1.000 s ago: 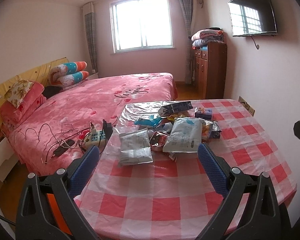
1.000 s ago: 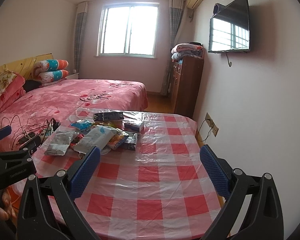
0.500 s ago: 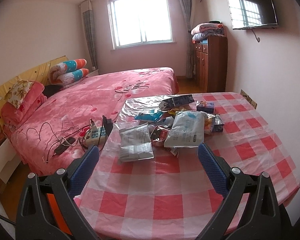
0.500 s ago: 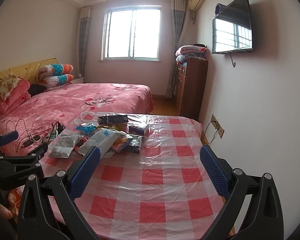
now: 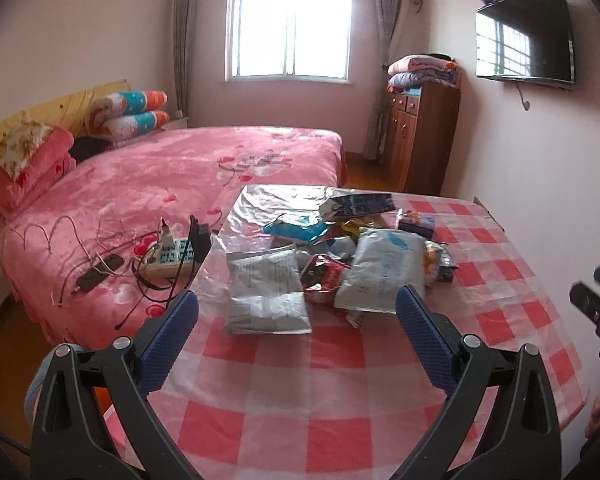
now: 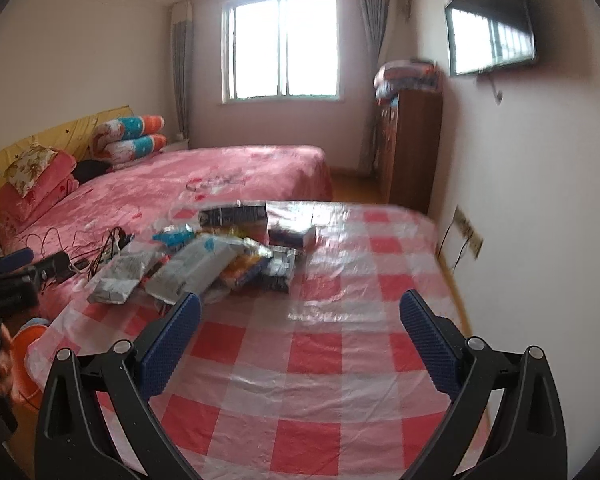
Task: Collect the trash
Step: 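Move both tools toward the pile of packaging on the checkered table, then grasp the white-blue tissue box with the left tool while the right tool grasps the cartoon tissue pack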
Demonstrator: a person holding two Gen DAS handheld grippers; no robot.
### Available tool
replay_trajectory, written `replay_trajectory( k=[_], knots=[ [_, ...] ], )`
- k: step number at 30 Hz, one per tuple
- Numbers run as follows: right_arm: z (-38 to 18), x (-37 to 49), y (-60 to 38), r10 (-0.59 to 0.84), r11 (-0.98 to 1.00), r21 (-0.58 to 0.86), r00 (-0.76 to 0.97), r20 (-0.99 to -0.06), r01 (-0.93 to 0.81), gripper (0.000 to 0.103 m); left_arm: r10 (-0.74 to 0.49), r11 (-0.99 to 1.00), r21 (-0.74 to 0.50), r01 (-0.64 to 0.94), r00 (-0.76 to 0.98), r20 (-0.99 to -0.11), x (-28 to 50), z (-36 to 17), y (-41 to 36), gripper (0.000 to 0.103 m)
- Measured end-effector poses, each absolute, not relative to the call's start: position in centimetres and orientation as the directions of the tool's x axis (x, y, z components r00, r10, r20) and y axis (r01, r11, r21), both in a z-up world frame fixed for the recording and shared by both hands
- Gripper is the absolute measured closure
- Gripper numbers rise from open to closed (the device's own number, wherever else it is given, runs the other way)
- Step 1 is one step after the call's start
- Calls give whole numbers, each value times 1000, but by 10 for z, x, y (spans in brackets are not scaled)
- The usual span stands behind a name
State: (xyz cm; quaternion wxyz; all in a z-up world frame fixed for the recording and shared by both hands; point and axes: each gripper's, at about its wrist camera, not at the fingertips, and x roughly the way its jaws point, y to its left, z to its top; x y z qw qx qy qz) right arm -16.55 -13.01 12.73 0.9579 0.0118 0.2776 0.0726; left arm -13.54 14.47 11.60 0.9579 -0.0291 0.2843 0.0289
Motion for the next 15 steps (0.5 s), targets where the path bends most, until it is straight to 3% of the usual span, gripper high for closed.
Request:
replay_trajectory(
  k=[15],
  knots=[
    [104,-41,-166,280,947,304,726,-628,-102,4,-204,939,-342,-36,742,-639,24,125,178,4]
  ],
)
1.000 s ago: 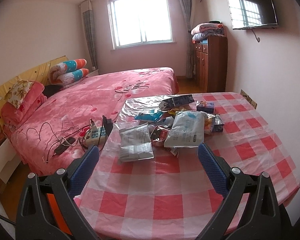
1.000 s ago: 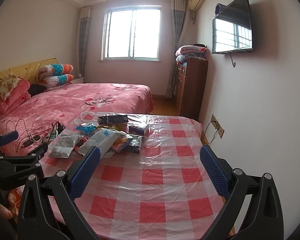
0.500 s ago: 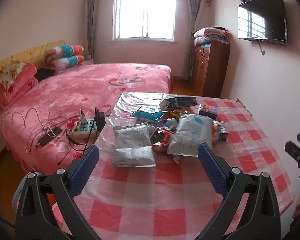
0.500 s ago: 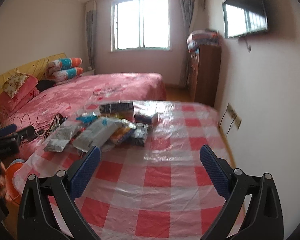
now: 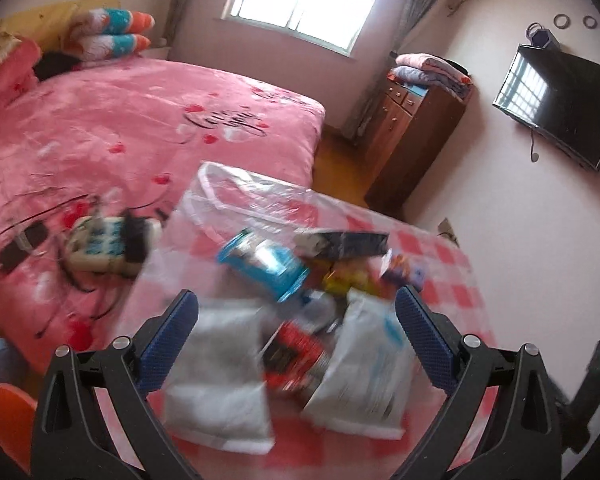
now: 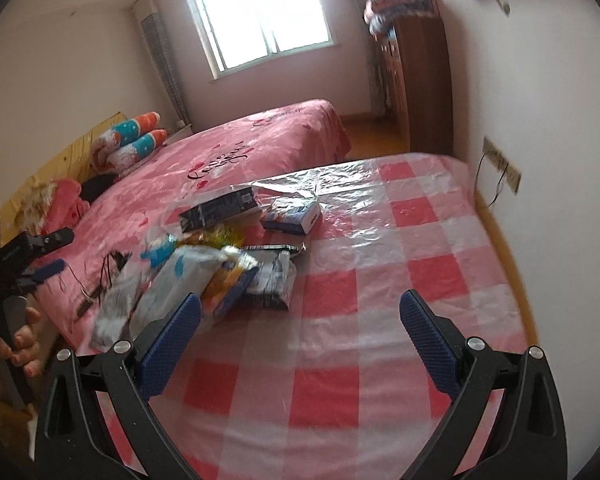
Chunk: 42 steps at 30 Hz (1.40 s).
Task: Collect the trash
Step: 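Grasp the white-blue tissue box with the left tool while the right tool grasps the cartoon tissue pack, then lift the tissue box and tissue pack off the table with both tools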
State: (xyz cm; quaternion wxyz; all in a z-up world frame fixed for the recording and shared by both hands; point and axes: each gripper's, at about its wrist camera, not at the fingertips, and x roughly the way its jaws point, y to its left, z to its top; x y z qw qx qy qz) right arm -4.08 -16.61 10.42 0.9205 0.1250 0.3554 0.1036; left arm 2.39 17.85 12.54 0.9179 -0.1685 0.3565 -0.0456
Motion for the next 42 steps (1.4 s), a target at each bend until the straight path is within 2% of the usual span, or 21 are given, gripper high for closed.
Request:
replay_trajectory(
  k=[8,10,11,12,13,17,23,29,31,34,38,42],
  knots=[
    [84,39,-186,394,888,450,663,-636,-95,6,-321,927,-369,74,663,-676,119,106,137,4],
    [80,58,-184,412,885,451,651,-638,-119,12,-342,931,-340,129,631,-696,142,102,126,4],
    [78,66,-183,421,882,455,642,-641,-124,21,-343,933,-329,142,624,-702,148,101,123,4],
    [74,78,-181,443,873,469,624,-644,-136,26,-345,935,-316,160,615,-709,158,100,118,4],
    [73,86,-179,453,869,473,615,-645,-143,26,-350,934,-312,173,607,-714,164,99,116,4],
    [72,116,-166,468,871,451,602,-647,-193,26,-376,927,-311,211,545,-749,196,89,102,4],
    [61,162,-141,434,900,360,571,-697,-244,32,-351,934,-337,117,470,-810,236,55,102,4],
    [34,200,-128,460,887,366,489,-741,-281,32,-371,927,-361,108,424,-826,248,33,100,4],
    [25,203,-126,494,868,397,446,-747,-298,37,-377,925,-362,119,422,-825,247,32,100,4],
    [23,195,-117,496,862,368,429,-755,-348,42,-392,920,-362,152,387,-835,241,25,93,5],
    [23,176,-113,522,839,369,401,-753,-400,45,-292,948,-219,229,367,-883,218,9,68,6],
    [23,152,-117,526,835,367,398,-751,-411,45,-302,941,-214,262,365,-881,191,10,60,7]
  ],
)
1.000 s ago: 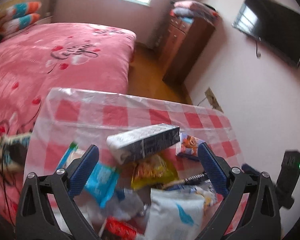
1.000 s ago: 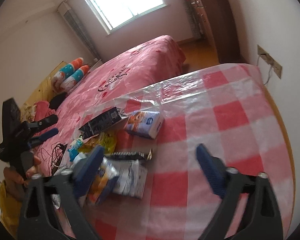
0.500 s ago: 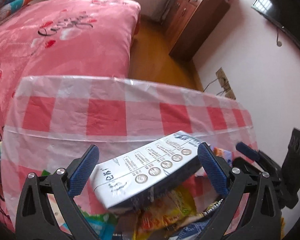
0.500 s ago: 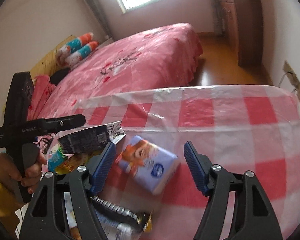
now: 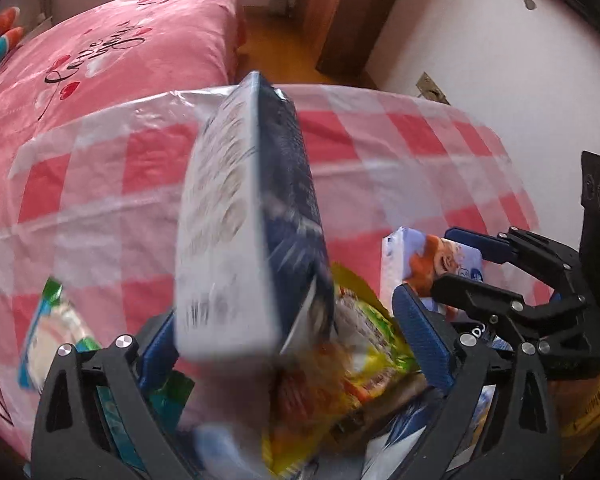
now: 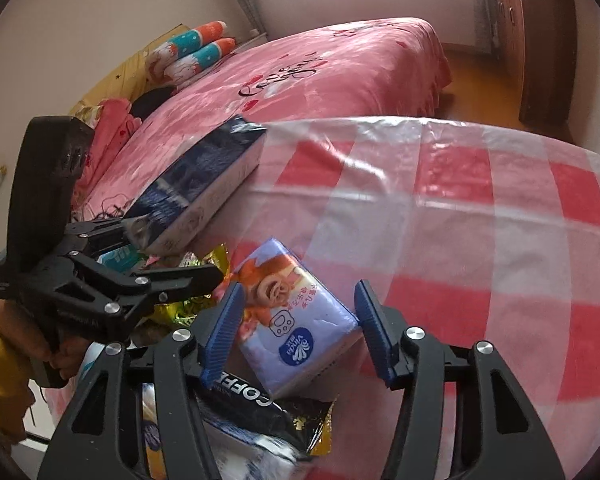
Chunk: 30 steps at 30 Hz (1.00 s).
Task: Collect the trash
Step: 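Lift the tissue box and tissue pack off the table with both tools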
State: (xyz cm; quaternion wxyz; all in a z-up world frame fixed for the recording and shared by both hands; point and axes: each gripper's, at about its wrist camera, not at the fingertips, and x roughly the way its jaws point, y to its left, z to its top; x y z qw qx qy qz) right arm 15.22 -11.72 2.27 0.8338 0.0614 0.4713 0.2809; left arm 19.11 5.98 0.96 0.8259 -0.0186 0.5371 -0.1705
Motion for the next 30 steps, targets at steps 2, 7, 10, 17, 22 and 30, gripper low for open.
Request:
replay_trajectory(
  k=[2,7,10,17,22,30],
  knots=[
    [22,143,-119,531,831,373,393,-751,-412,45,-316,935,-225,275,355,-880,178,11,59,8],
    [23,104,-127,544,822,380,385,-746,-424,45,-360,917,-264,299,335,-871,148,12,50,9],
    [23,81,-133,556,815,395,379,-740,-424,46,-398,899,-297,321,319,-860,131,15,48,9],
    [36,58,-142,521,842,354,448,-726,-407,34,-372,923,-273,273,442,-816,124,47,71,9],
    [47,57,-137,499,855,310,494,-712,-417,20,-293,956,-236,174,507,-811,160,51,92,9],
    [34,70,-134,524,836,334,450,-723,-435,17,-315,948,-305,95,435,-843,207,14,99,9]
  ],
)
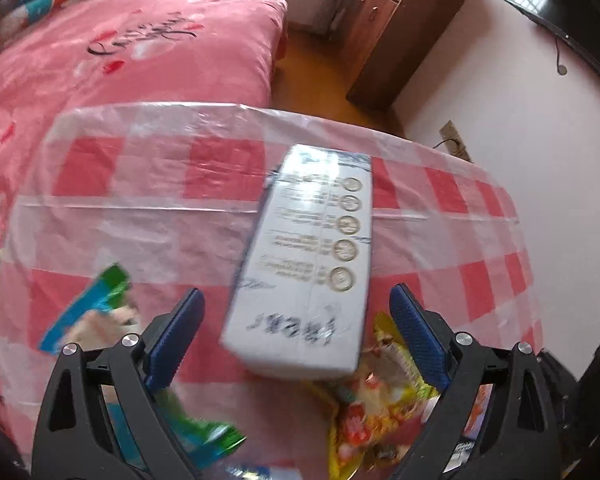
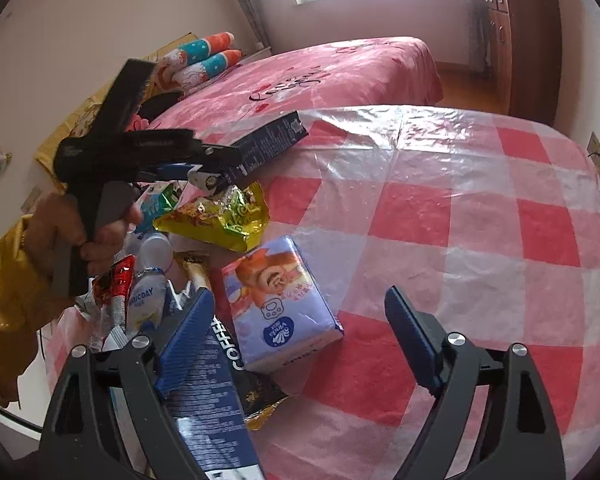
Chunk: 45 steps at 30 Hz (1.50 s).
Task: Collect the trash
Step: 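Lift the tissue box and tissue pack off the table with both tools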
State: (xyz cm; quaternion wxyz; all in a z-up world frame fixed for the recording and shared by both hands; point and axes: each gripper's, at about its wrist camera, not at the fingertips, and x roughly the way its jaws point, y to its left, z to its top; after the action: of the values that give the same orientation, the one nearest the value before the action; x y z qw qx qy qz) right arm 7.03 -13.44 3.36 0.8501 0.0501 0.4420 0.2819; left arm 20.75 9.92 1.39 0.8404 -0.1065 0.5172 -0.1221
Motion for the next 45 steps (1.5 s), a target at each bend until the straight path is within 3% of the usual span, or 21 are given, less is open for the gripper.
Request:
replay_trajectory(
  k=[3,5,10,21,29,36,45],
  knots=[
    [29,73,-131,516,838,324,442,-734,-439,17,-295,955,-281,98,446,-845,208,10,90,14],
    [29,73,-130,526,830,333,431,-733,-447,17,-255,967,-235,101,465,-848,204,11,84,43],
    [26,69,-124,538,815,334,404,-740,-473,17,-211,977,-187,98,488,-847,189,16,83,43],
    [23,51,-101,390,871,131,504,-770,-474,40,-243,970,-209,126,567,-787,131,51,87,43],
    [29,35,-100,322,903,61,576,-751,-426,44,-266,963,-244,119,585,-766,73,56,102,43],
    [41,14,-118,310,931,98,621,-720,-352,44,-277,956,-276,98,604,-747,22,56,117,43],
    [66,-28,-141,420,907,293,622,-661,-301,45,-274,954,-290,79,626,-730,-40,54,127,43]
  ],
)
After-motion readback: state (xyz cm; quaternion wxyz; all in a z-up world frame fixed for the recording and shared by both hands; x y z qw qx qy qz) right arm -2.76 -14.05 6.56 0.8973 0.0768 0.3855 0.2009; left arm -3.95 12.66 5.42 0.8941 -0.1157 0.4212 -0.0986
